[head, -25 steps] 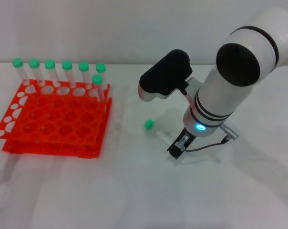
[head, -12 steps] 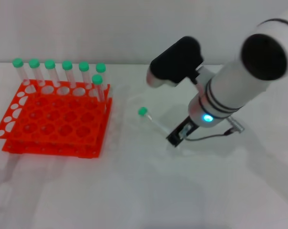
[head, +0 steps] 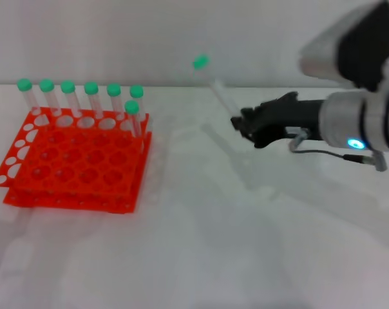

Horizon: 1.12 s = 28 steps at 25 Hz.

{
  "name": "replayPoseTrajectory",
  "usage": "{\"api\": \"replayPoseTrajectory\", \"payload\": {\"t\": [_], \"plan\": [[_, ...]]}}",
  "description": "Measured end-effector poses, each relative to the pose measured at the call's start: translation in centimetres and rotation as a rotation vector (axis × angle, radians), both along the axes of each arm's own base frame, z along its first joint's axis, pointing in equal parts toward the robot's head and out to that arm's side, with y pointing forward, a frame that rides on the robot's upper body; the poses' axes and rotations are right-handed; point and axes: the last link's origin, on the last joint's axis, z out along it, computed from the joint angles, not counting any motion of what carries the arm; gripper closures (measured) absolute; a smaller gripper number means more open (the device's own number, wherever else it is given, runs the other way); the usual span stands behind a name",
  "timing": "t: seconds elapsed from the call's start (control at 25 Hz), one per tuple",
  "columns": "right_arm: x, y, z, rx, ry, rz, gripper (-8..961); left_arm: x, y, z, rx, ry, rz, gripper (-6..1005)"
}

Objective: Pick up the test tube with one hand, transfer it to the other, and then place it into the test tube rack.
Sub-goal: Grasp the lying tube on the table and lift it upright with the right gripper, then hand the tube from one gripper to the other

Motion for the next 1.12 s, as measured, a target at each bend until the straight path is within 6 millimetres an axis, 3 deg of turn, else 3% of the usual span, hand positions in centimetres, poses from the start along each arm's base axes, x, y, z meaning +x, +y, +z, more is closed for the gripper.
{"api": "replayPoseTrajectory", "payload": {"t": [0.2,0.4,0.64,0.72,0.8,1.12], "plan": [[1.4,-2.0,0.6,0.112,0.102,0.174,776,0.9,0.5,-0.4,-0.034,0.005,-0.057,184],[3.6,-2.3,-0.8,0.139,0.183,0.219,776,2.2,1.1,-1.4,-0.101,0.009,-0.131,185],[6.9,-2.6,-1.7,0.108,0.333,0.200,776,4.4,2.1,-2.8,-0.189,0.035,-0.247,187],[9.3,-3.7,-2.1,0.111,0.452,0.295,776,4.9,2.3,-3.0,-0.203,0.039,-0.272,187],[10.2,-4.3,-2.1,0.145,0.496,0.351,776,5.2,2.5,-3.1,-0.207,0.042,-0.293,188],[14.5,-6.5,-2.8,0.209,0.473,0.351,775,6.3,2.5,-3.6,-0.269,0.065,-0.379,190]]}}
